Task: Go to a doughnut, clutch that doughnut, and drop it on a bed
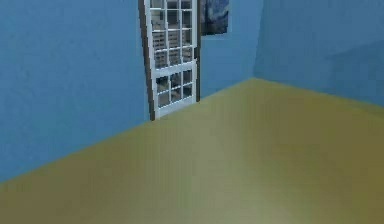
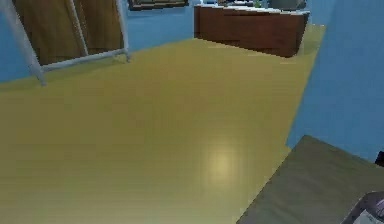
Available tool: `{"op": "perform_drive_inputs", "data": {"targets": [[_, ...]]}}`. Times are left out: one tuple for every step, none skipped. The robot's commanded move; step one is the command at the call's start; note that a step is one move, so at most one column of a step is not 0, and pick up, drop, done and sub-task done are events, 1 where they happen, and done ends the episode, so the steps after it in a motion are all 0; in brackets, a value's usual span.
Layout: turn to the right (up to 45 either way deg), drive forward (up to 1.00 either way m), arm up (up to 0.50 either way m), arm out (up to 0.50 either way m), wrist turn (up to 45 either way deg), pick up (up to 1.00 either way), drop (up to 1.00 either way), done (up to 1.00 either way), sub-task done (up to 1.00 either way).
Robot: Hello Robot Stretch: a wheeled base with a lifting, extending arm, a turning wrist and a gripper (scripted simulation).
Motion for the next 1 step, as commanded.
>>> {"op": "perform_drive_inputs", "data": {"targets": [[-45.0,0.00,0.00,0.00,0.0,0.00,0.00,0.00,0.00]]}}
